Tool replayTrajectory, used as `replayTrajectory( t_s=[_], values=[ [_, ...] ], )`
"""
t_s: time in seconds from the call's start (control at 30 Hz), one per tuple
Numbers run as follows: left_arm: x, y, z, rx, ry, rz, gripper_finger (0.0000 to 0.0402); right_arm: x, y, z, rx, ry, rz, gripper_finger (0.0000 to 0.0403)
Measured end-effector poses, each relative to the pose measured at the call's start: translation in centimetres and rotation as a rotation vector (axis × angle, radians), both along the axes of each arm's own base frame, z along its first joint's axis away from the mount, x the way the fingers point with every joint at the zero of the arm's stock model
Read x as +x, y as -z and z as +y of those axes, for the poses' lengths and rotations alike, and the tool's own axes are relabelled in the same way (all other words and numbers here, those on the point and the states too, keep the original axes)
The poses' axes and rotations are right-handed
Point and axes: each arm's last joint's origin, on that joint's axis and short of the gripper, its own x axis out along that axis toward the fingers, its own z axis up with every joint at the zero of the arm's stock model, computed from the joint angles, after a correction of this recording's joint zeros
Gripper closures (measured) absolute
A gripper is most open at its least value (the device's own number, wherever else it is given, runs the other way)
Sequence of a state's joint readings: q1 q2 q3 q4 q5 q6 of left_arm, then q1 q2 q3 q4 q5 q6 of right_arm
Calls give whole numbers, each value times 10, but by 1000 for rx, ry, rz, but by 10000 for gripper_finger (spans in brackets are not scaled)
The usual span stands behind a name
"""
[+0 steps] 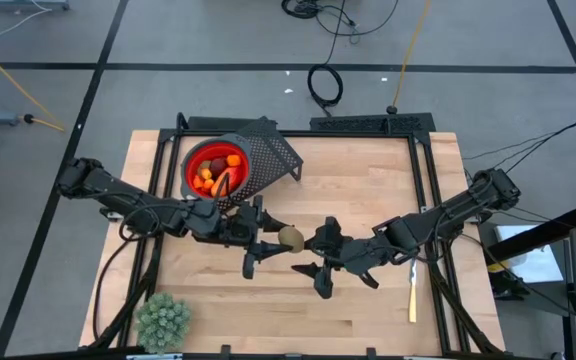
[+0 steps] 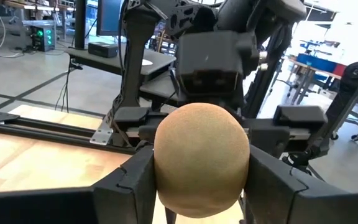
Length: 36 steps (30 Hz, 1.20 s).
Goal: Pick & Place Fruit
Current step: Put the kiwi into the red strainer bowl on the shelf
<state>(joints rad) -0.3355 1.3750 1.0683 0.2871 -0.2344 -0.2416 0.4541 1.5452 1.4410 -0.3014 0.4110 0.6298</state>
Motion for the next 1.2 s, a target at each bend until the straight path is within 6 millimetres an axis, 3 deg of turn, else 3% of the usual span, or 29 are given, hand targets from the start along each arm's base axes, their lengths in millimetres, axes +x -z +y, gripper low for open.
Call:
replayTrajectory(
  t_s=[0.27, 0.77, 1.03, 1.2],
  values=[
    [0, 0, 1, -1, -47, -1, 197, -8, 8, 5, -12, 3, 88, 187],
    [1, 0, 11, 4, -215, -3, 197, -27, 15, 25, -158, 39, 138, 390],
    [7, 1, 34, -21, -258, 7, 210, -50, 1, 14, -256, -22, 169, 398],
    [11, 2, 52, -57, -316, 22, 199, -78, -5, -10, -266, -112, 131, 401]
  ],
)
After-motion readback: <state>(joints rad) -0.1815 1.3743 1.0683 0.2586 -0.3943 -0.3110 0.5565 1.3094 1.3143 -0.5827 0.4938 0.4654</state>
